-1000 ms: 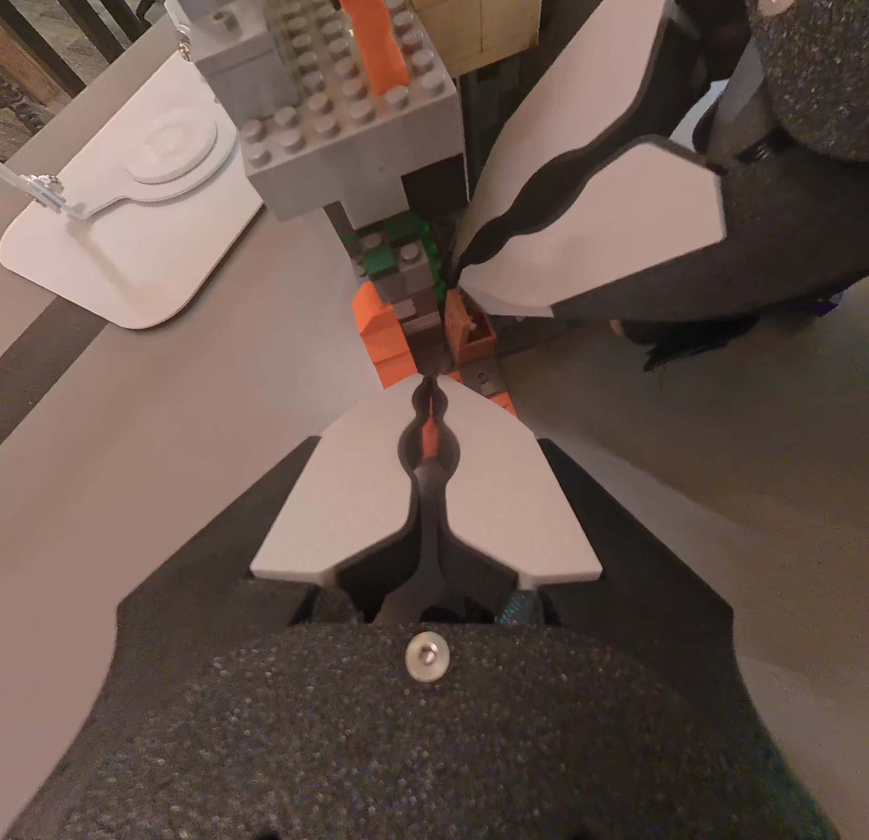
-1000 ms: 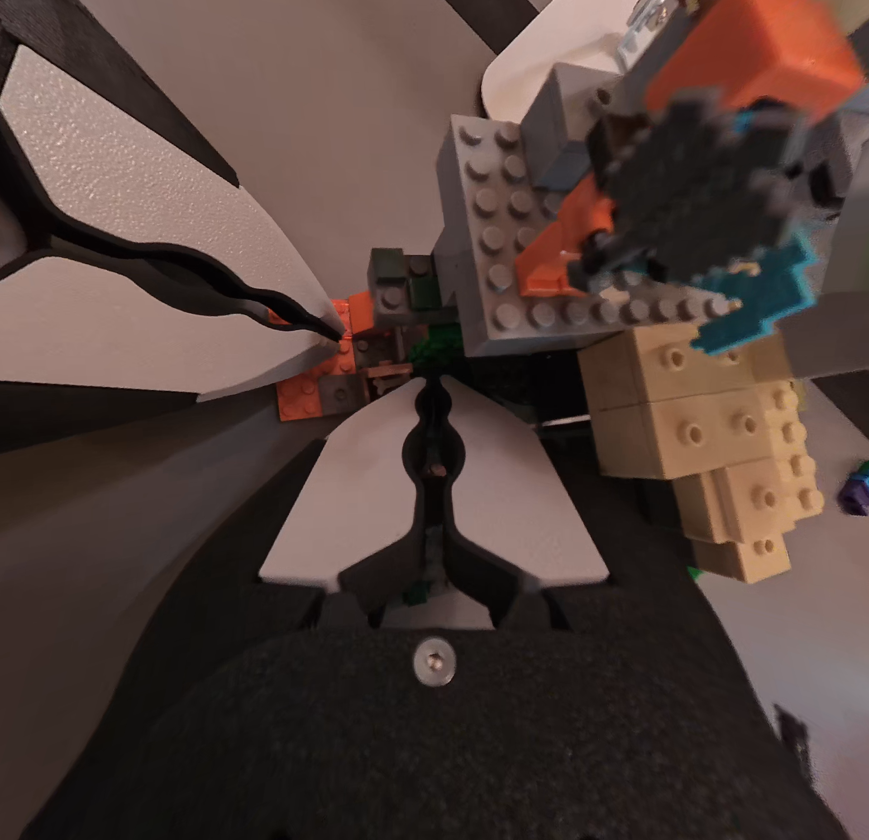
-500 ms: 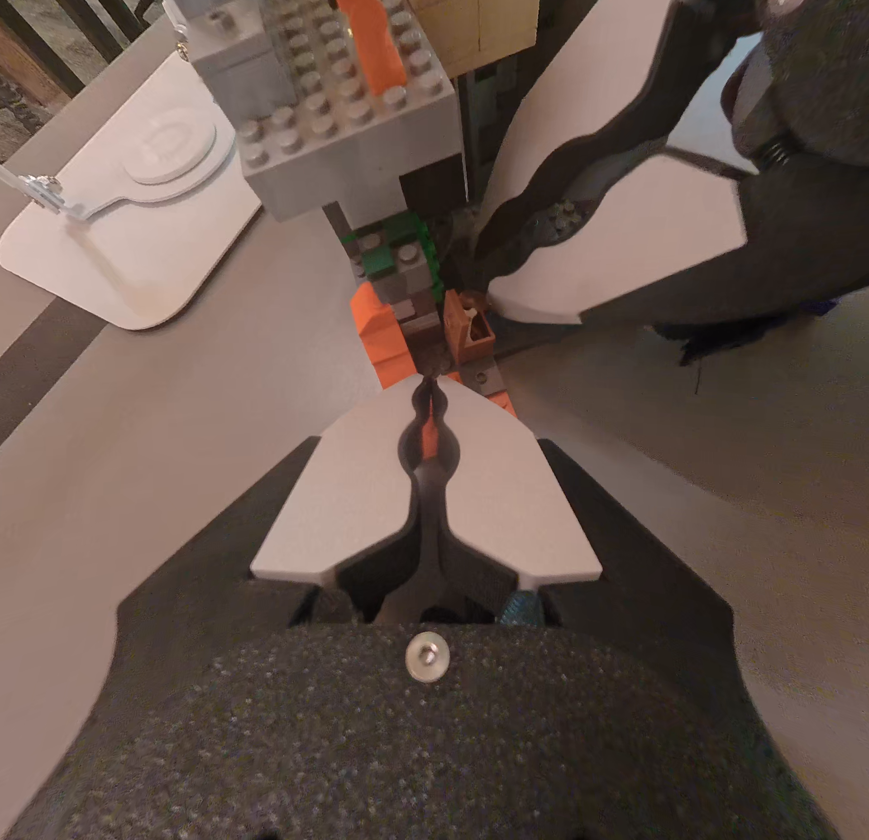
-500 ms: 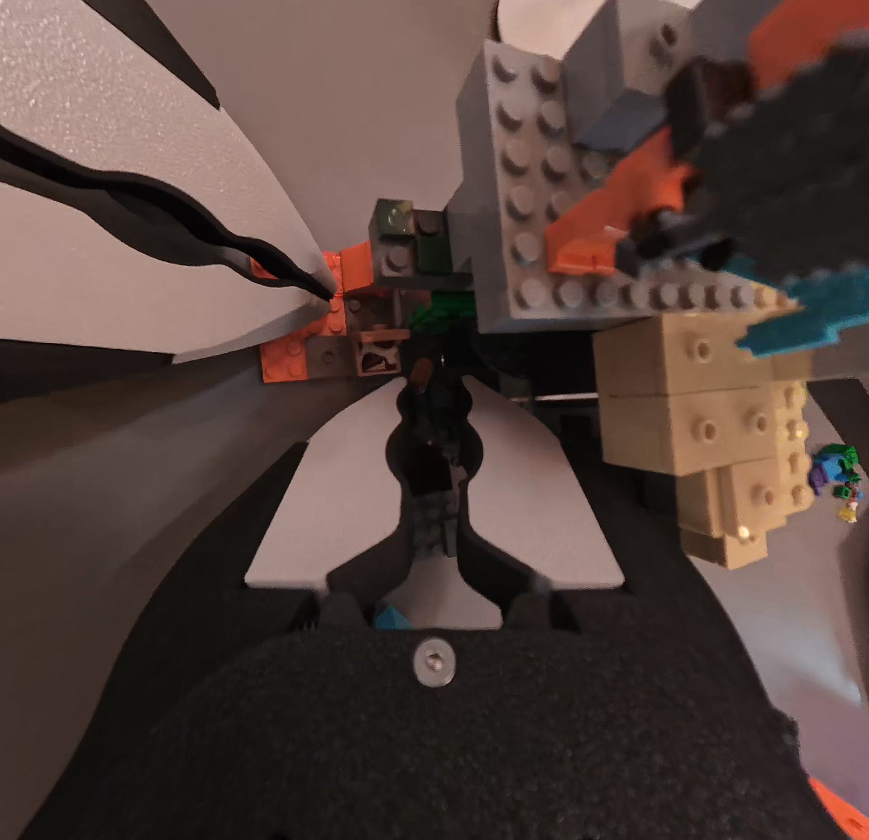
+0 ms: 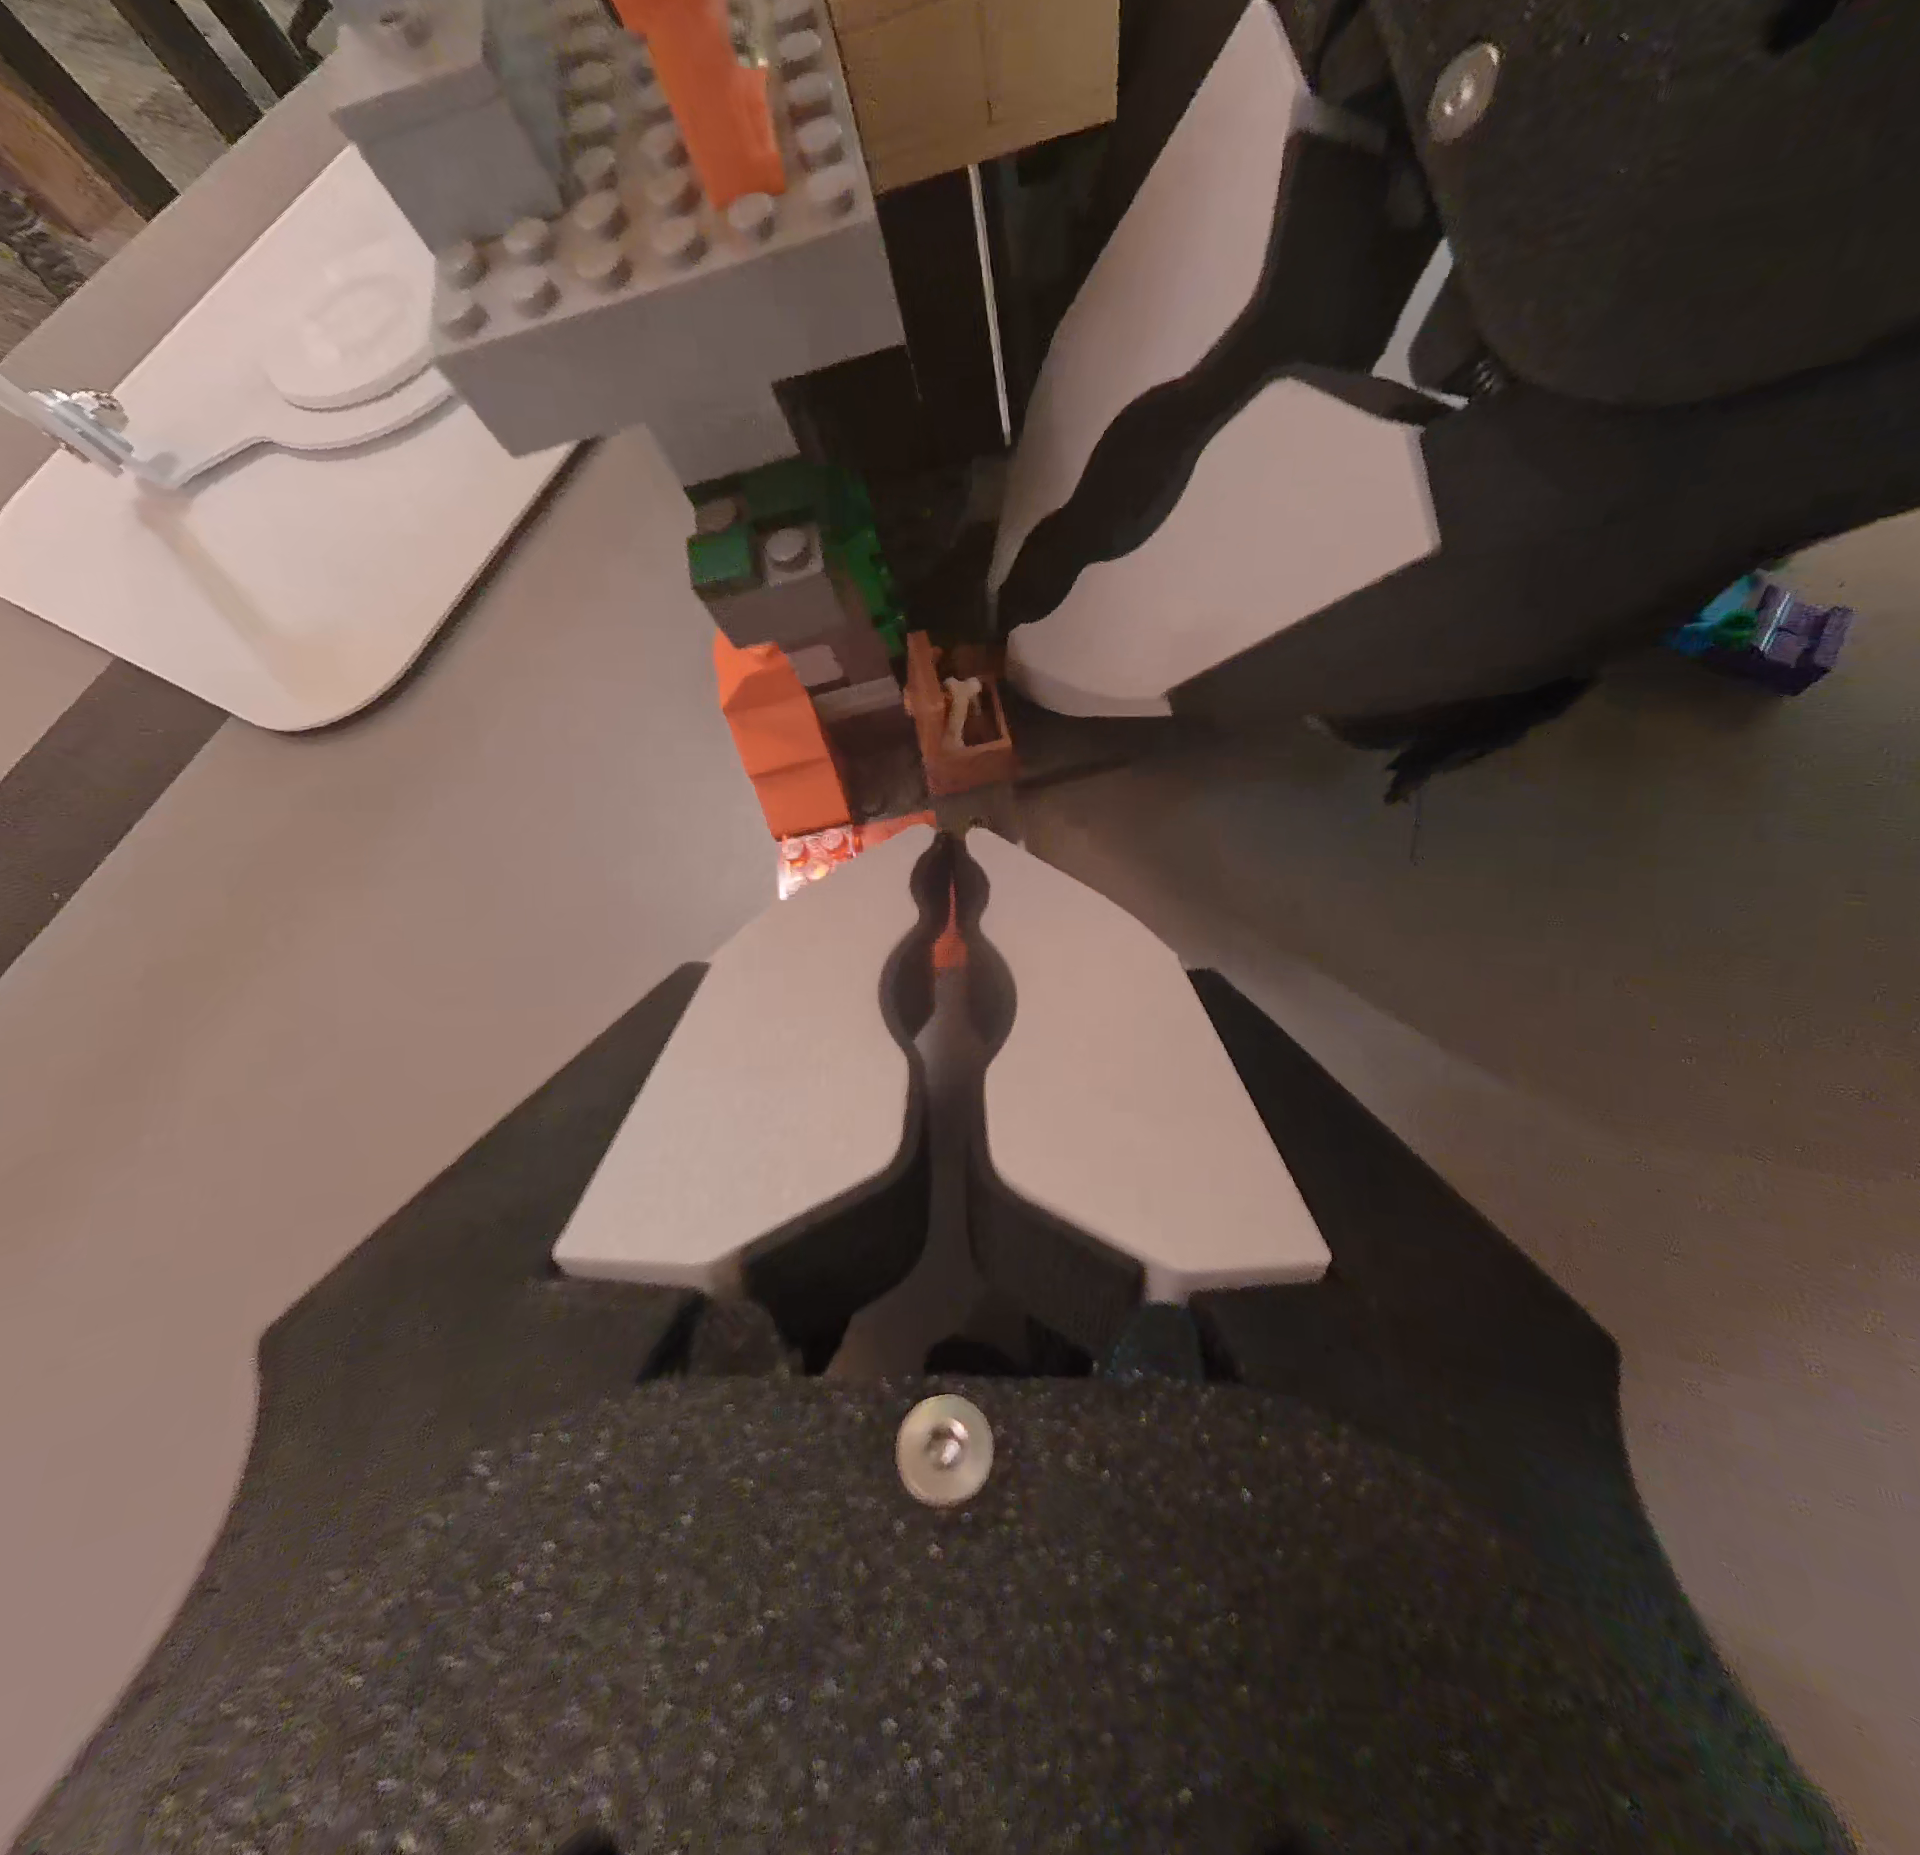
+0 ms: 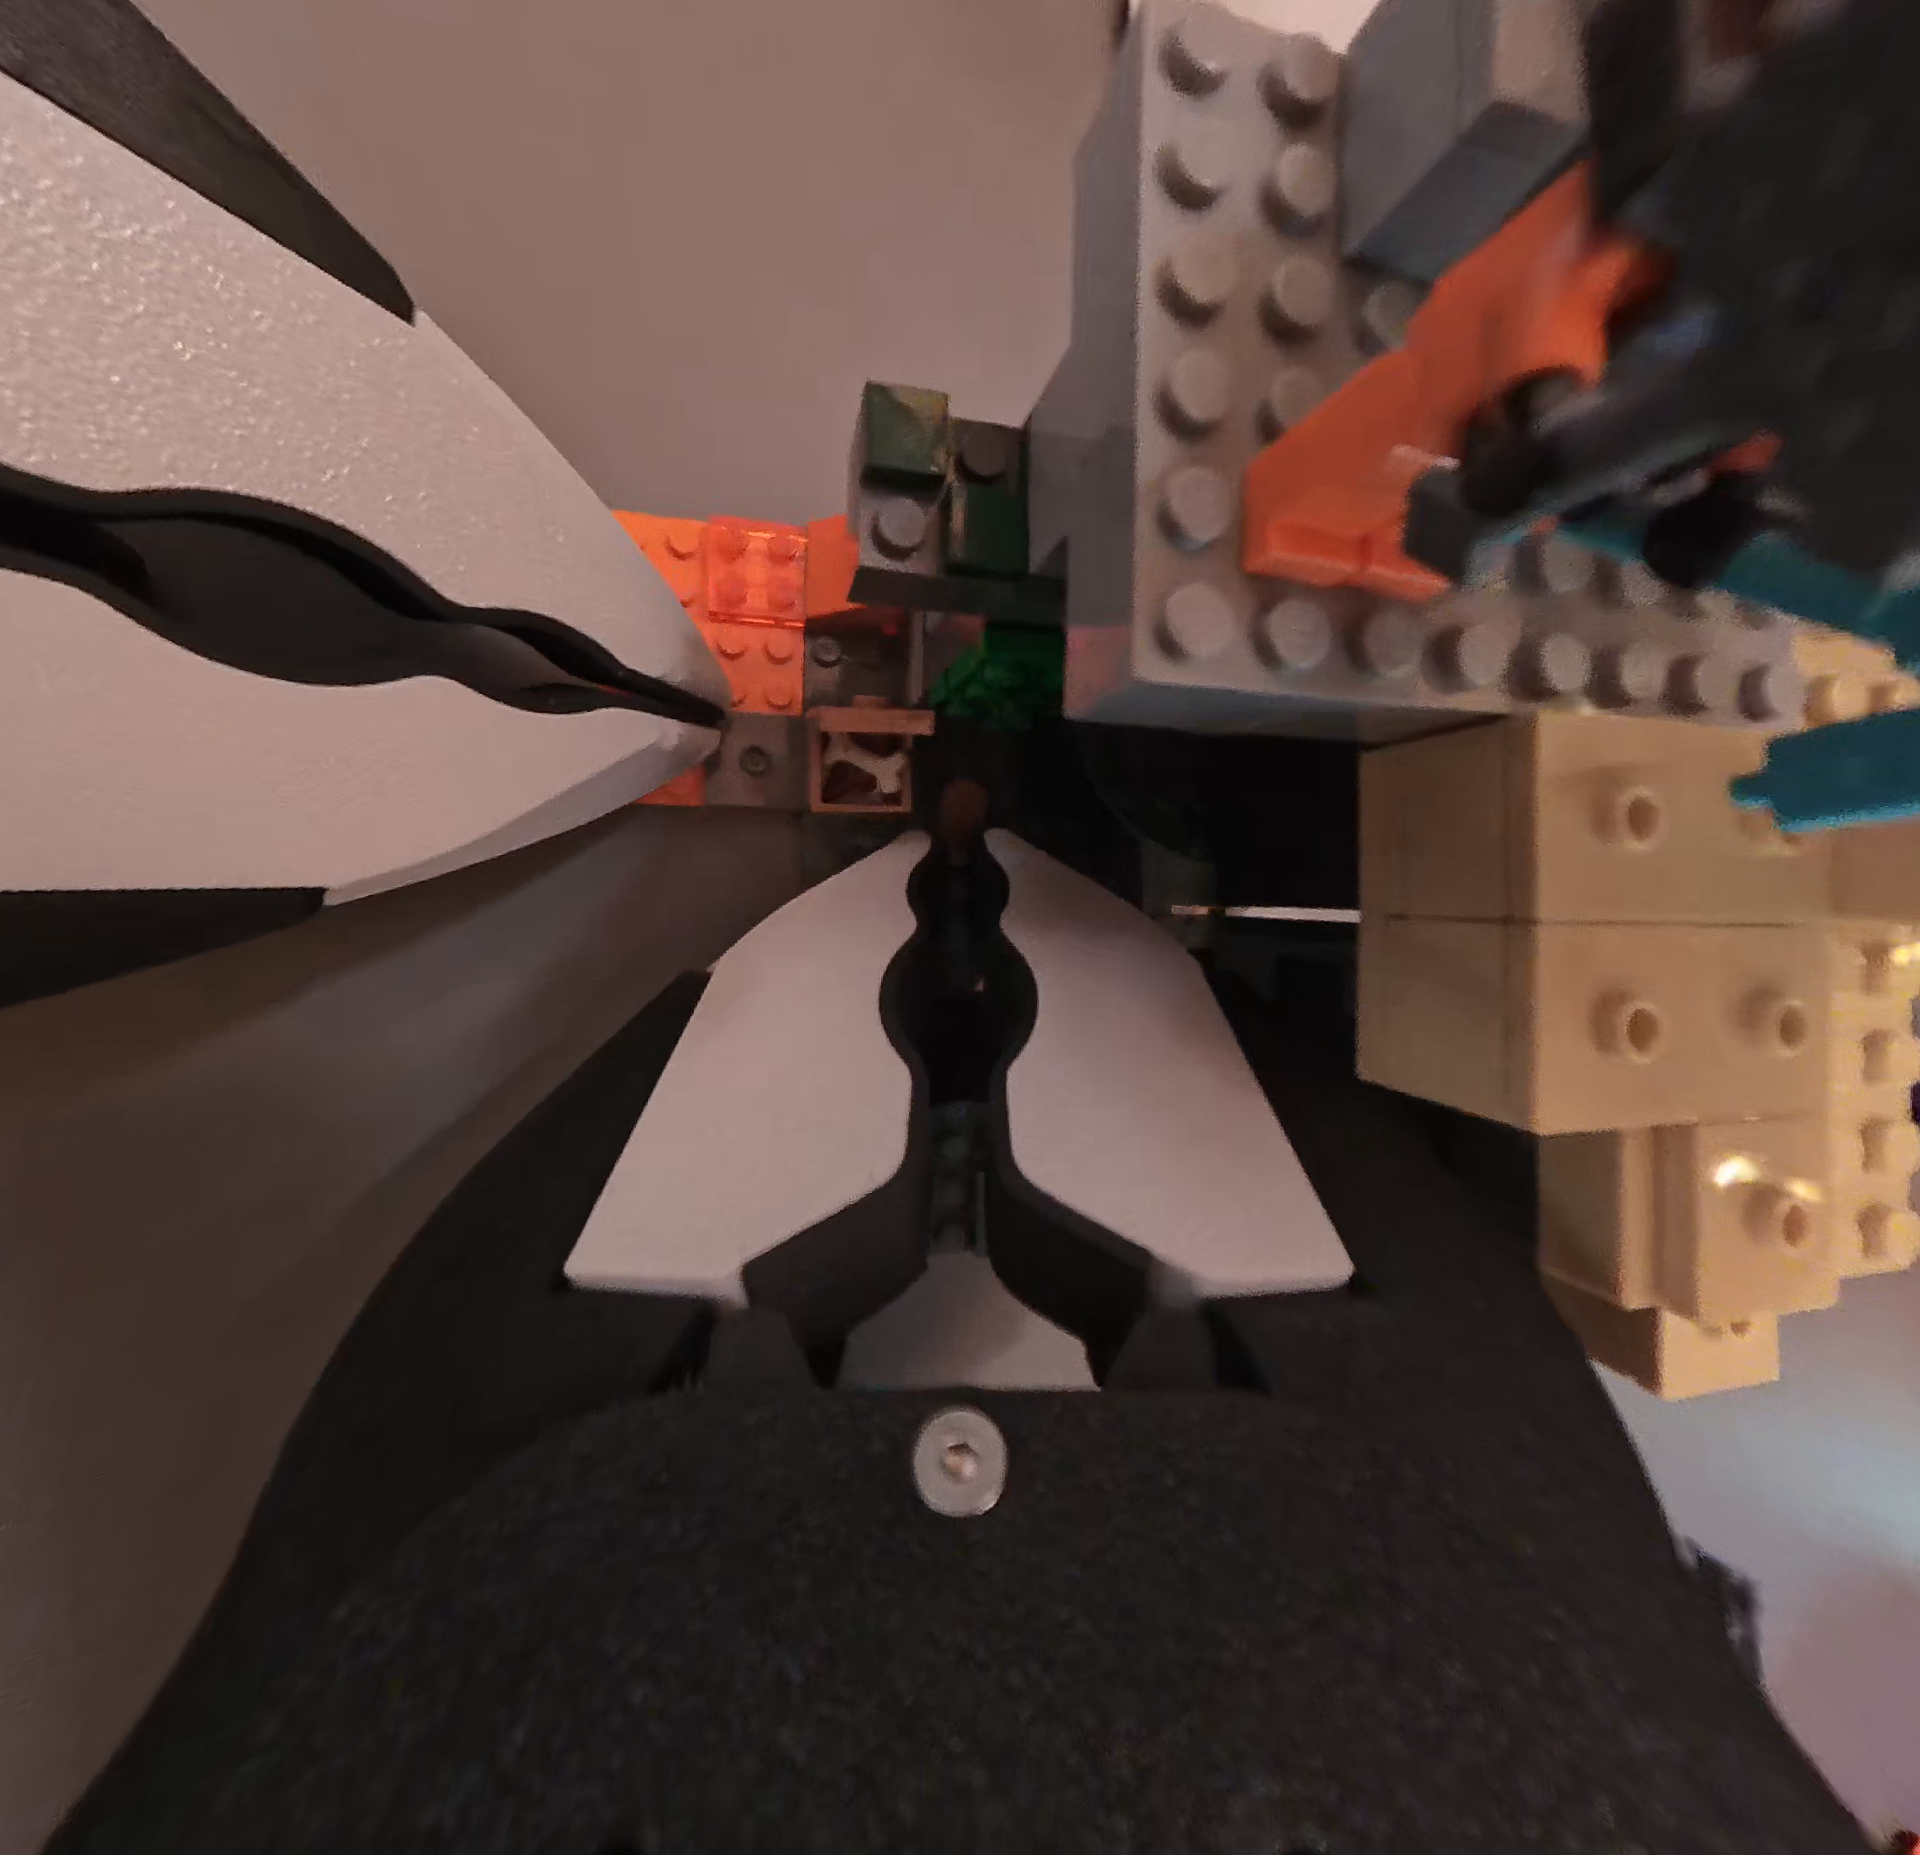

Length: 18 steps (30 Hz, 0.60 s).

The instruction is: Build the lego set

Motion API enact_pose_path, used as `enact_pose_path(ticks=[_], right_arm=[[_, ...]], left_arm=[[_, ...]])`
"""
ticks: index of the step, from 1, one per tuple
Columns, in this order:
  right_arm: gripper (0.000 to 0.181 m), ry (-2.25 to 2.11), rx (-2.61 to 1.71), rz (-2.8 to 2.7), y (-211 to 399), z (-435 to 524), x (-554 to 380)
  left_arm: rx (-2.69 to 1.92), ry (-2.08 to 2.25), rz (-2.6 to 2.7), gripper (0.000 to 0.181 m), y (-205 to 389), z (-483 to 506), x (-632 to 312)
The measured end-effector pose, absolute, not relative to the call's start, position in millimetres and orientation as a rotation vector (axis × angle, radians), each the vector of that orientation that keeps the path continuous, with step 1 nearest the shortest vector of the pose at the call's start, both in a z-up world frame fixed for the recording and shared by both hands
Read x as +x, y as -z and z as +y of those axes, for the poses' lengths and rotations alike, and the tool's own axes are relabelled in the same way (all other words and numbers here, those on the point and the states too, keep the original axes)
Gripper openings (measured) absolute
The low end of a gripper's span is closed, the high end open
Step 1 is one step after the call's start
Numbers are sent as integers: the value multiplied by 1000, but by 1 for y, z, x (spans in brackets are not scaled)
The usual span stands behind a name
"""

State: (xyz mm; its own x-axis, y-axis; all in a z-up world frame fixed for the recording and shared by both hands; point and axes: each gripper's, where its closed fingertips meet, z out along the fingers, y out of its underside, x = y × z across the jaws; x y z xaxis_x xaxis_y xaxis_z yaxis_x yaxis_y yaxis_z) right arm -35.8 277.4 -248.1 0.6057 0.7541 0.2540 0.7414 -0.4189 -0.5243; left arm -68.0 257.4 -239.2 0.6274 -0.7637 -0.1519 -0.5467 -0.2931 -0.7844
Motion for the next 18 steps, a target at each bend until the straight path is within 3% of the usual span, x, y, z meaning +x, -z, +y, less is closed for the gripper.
enact_pose_path(ticks=[12,13,14,18], right_arm=[[1,-77,-2194,-1078,233,277,-32],[17,-71,-2197,-1076,236,278,-33],[21,-60,-2201,-1075,238,279,-33],[24,-17,-2182,-1067,242,283,-34]], left_arm=[[-1992,310,1035,0,241,258,-68],[-1991,311,1034,0,241,258,-68],[-1989,312,1033,0,241,258,-68],[-1989,317,1031,0,240,258,-69]])
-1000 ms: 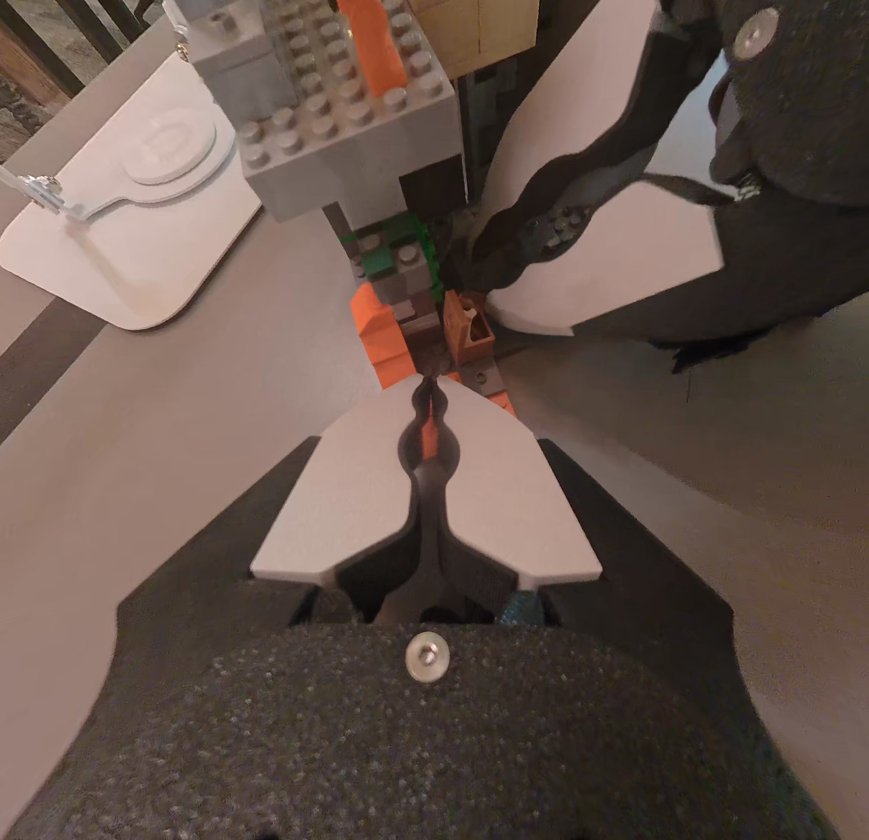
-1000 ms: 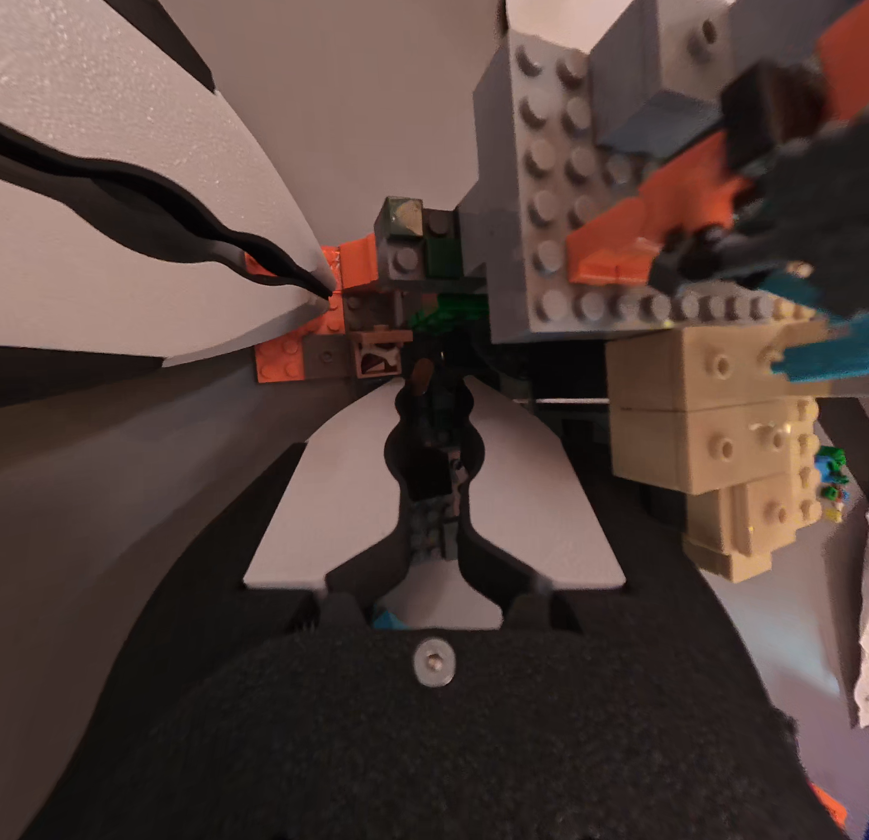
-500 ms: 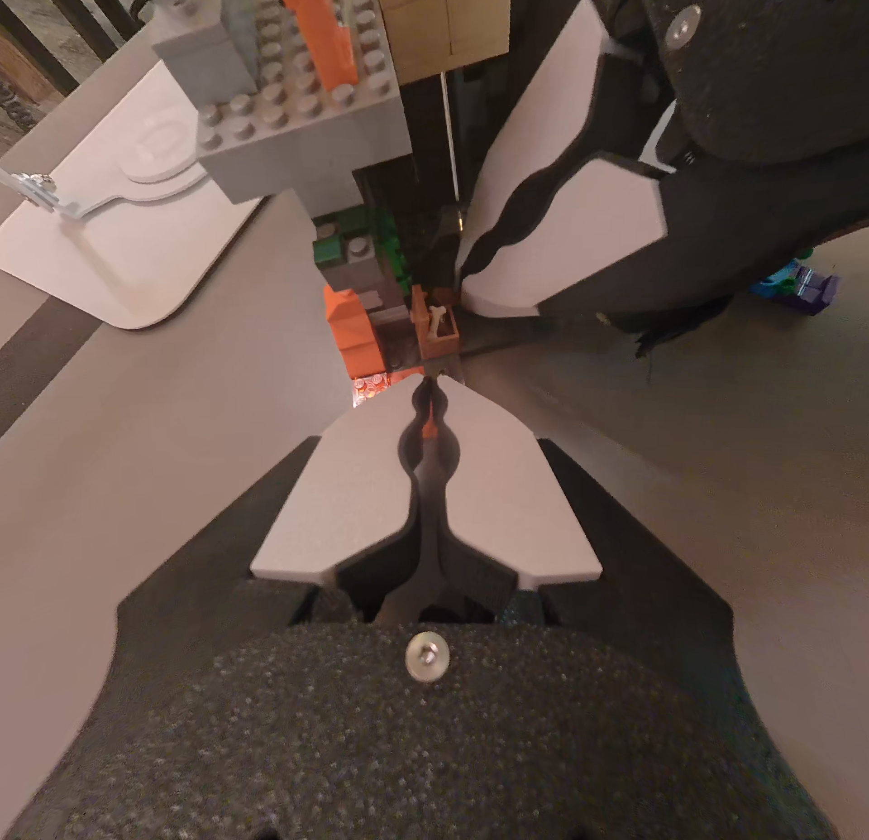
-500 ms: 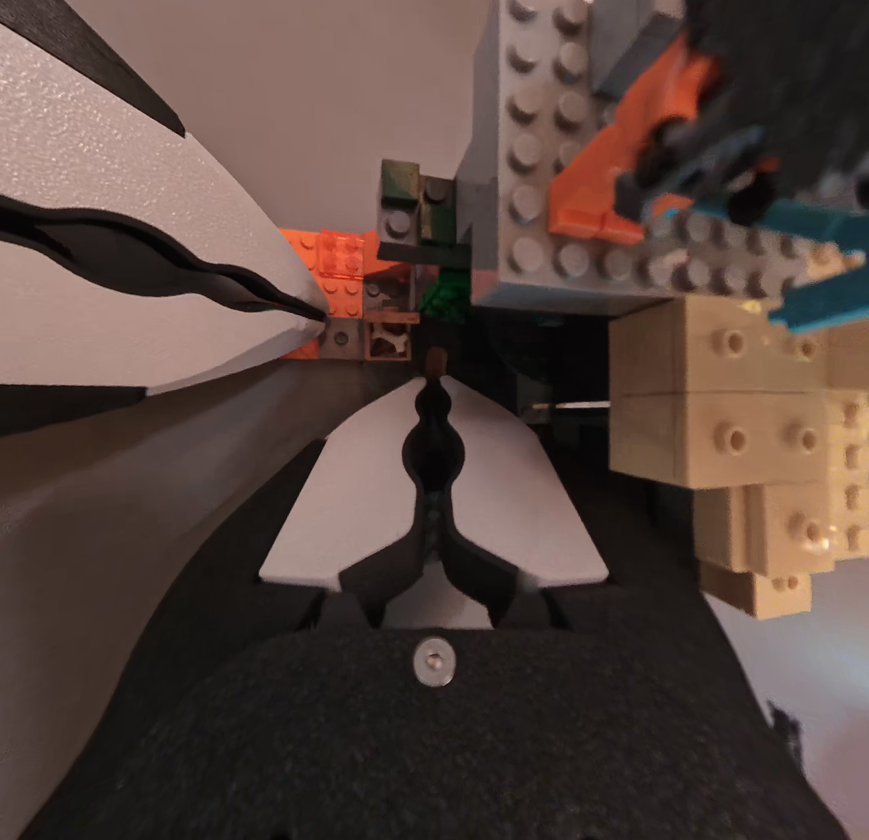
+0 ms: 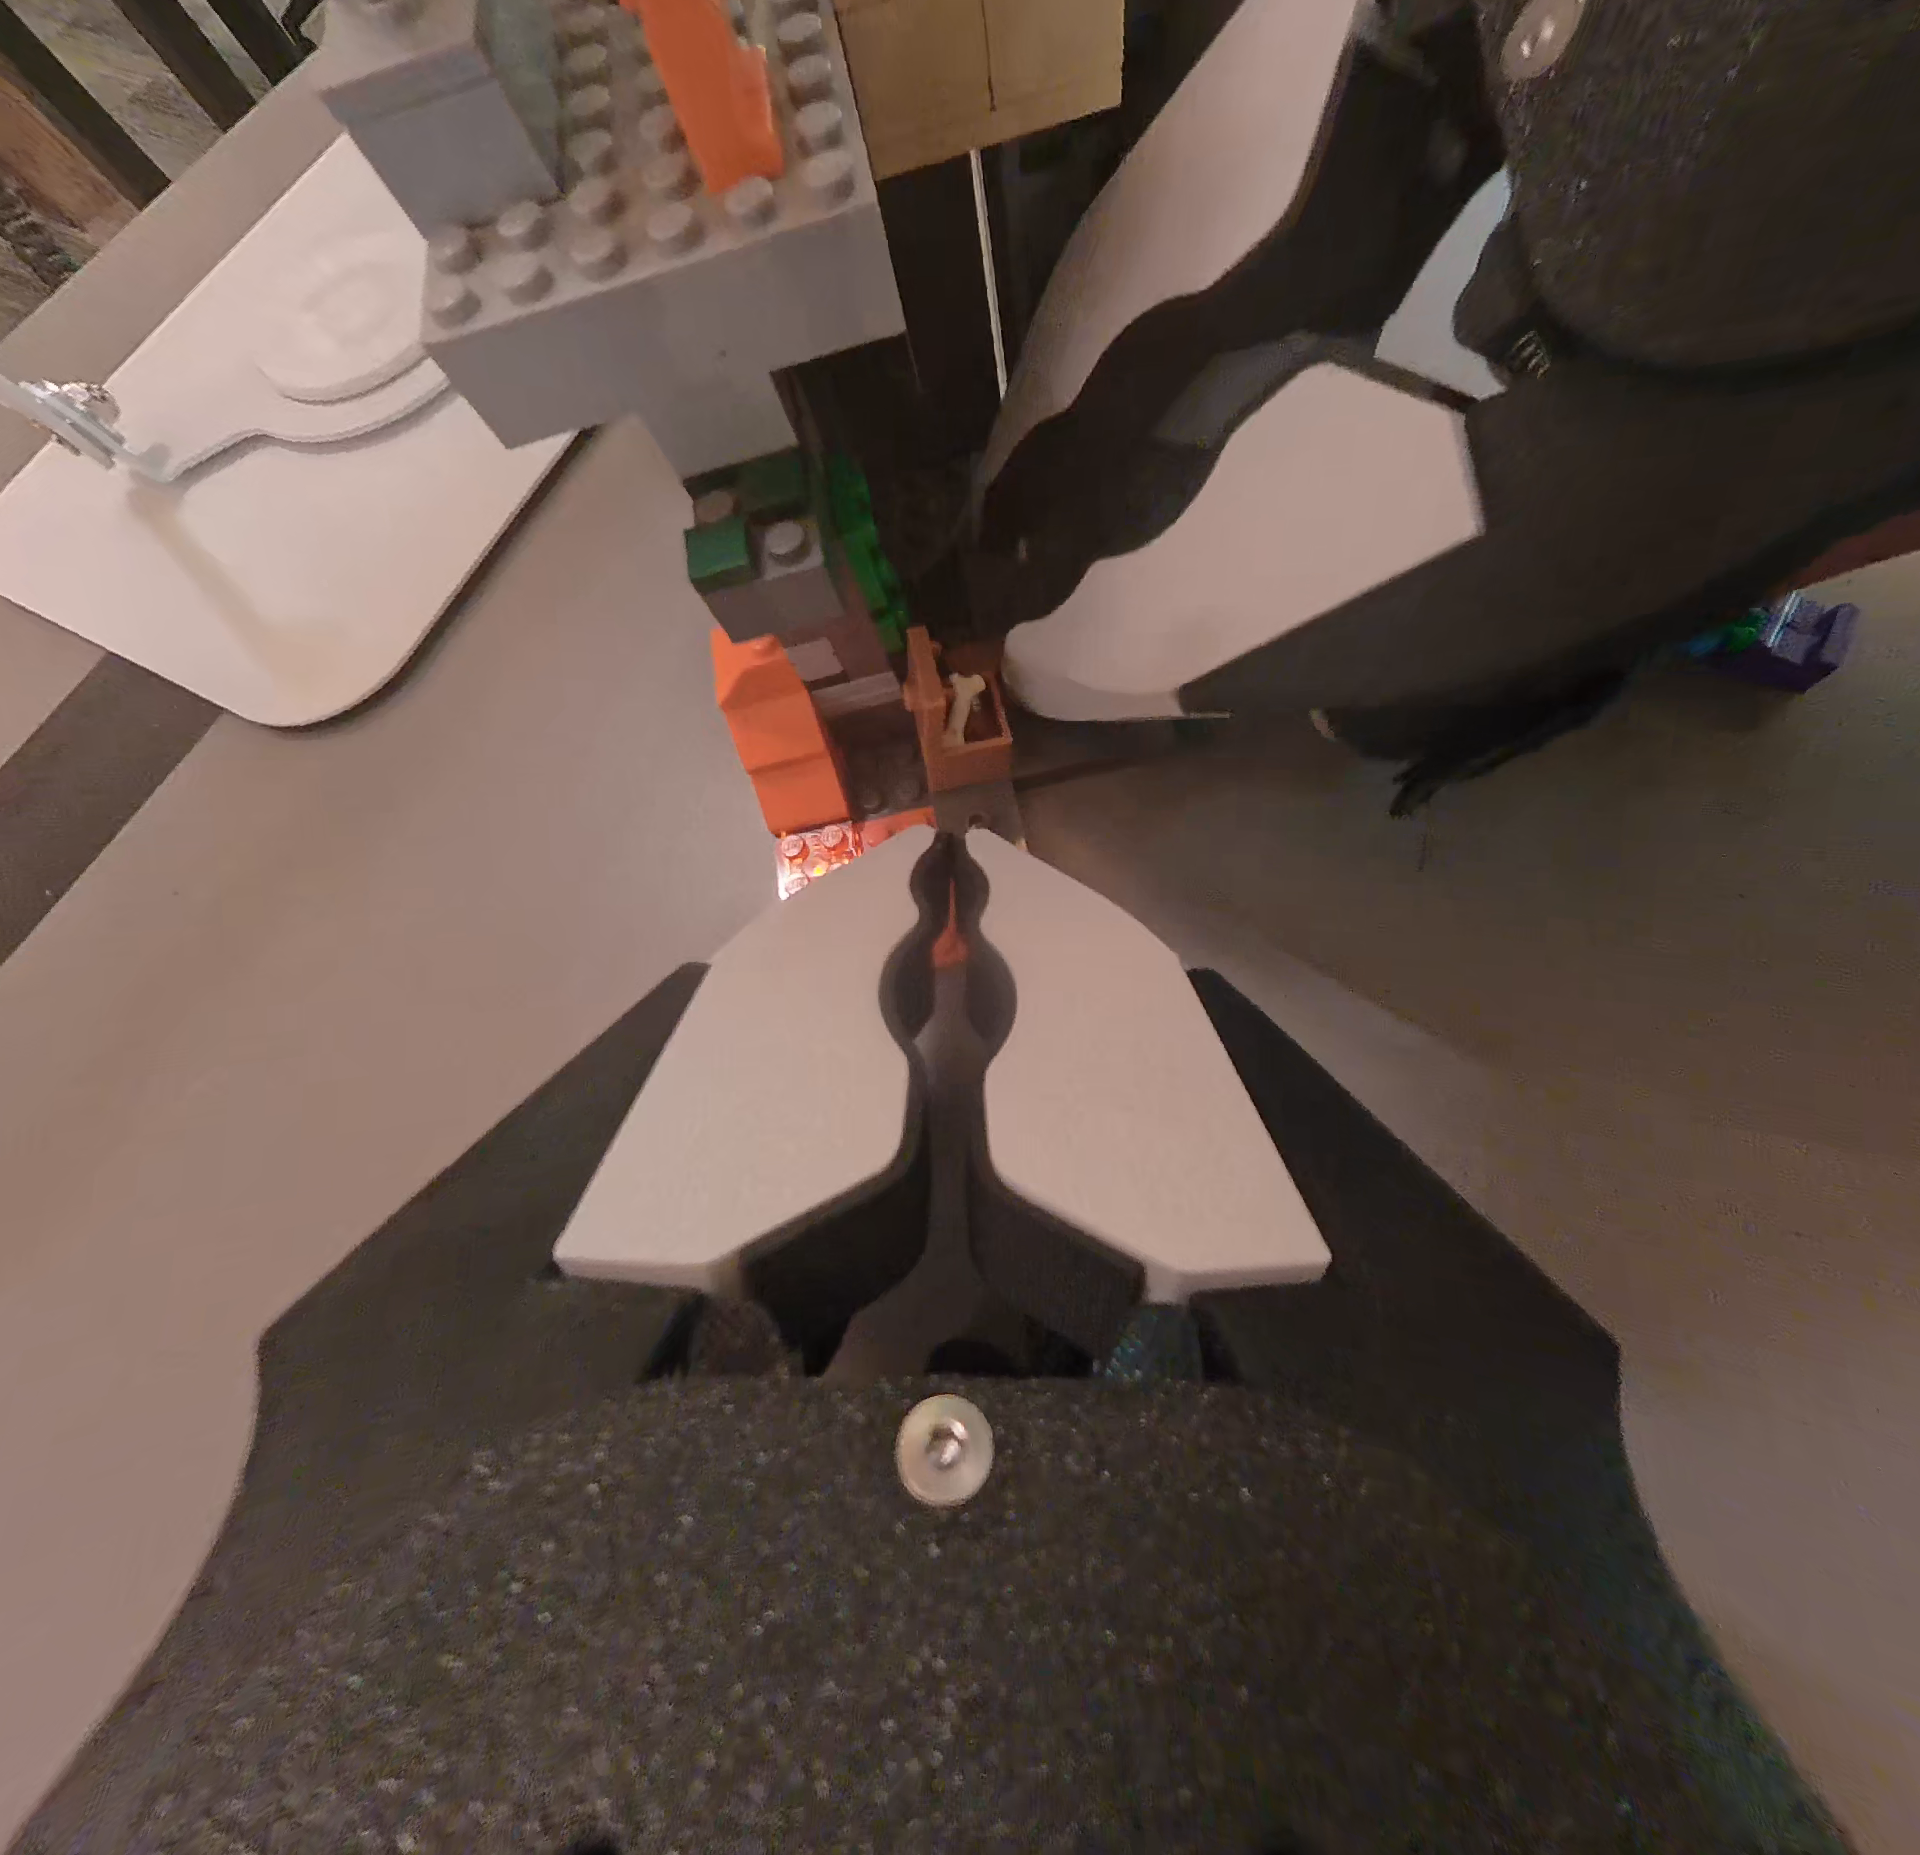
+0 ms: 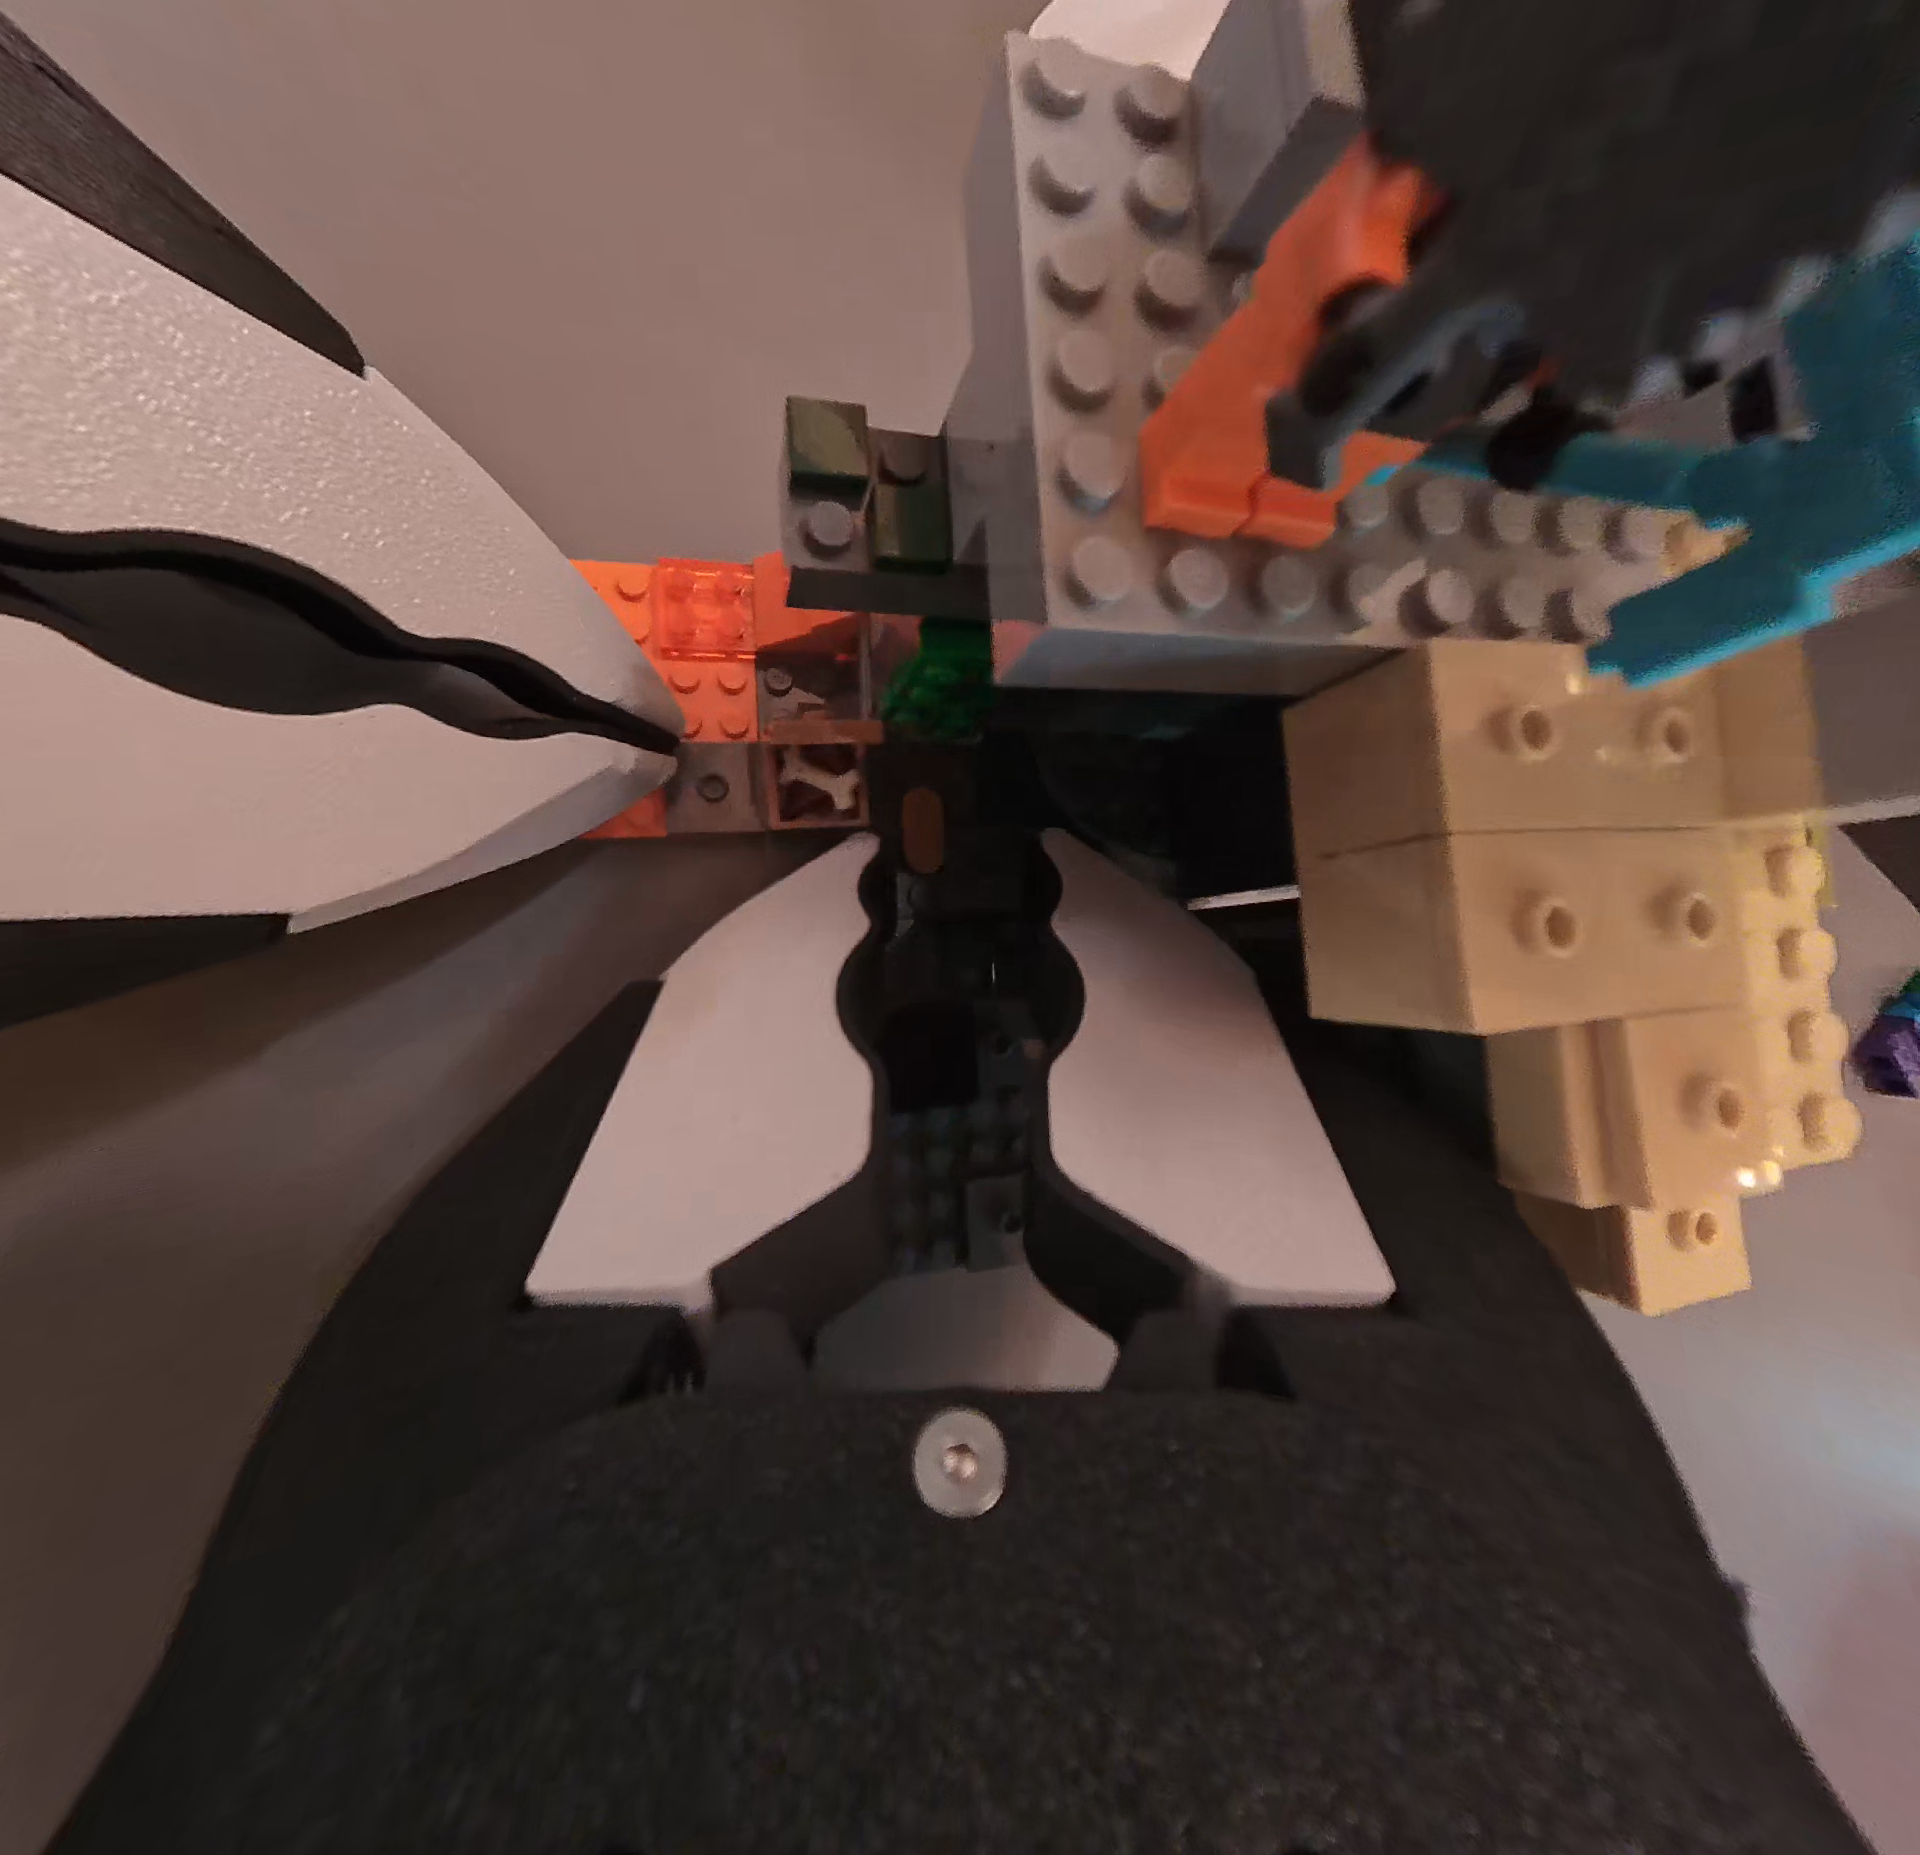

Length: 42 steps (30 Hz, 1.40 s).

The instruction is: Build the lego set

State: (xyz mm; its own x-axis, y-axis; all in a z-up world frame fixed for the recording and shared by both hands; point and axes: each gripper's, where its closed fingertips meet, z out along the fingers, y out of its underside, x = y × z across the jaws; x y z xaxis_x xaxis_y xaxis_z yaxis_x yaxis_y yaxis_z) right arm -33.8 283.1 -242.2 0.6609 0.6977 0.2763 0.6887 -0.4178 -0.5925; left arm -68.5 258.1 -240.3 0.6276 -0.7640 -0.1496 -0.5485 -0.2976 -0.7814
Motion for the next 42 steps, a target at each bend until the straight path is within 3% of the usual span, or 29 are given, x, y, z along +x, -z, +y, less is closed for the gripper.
enact_pose_path(ticks=[19,29,31,34,42], right_arm=[[0,-249,-2273,-1034,246,282,-37],[0,-216,-2201,-1014,232,281,-31],[15,-153,-2200,-1029,236,285,-32],[20,-162,-2207,-1027,242,285,-38],[16,-154,-2263,-1013,247,289,-32]], left_arm=[[-1989,319,1044,0,241,256,-68],[-1996,314,1050,0,243,255,-68],[-1993,312,1051,0,242,255,-68],[-1993,314,1051,0,242,255,-68],[-1994,324,1047,0,241,254,-68]])
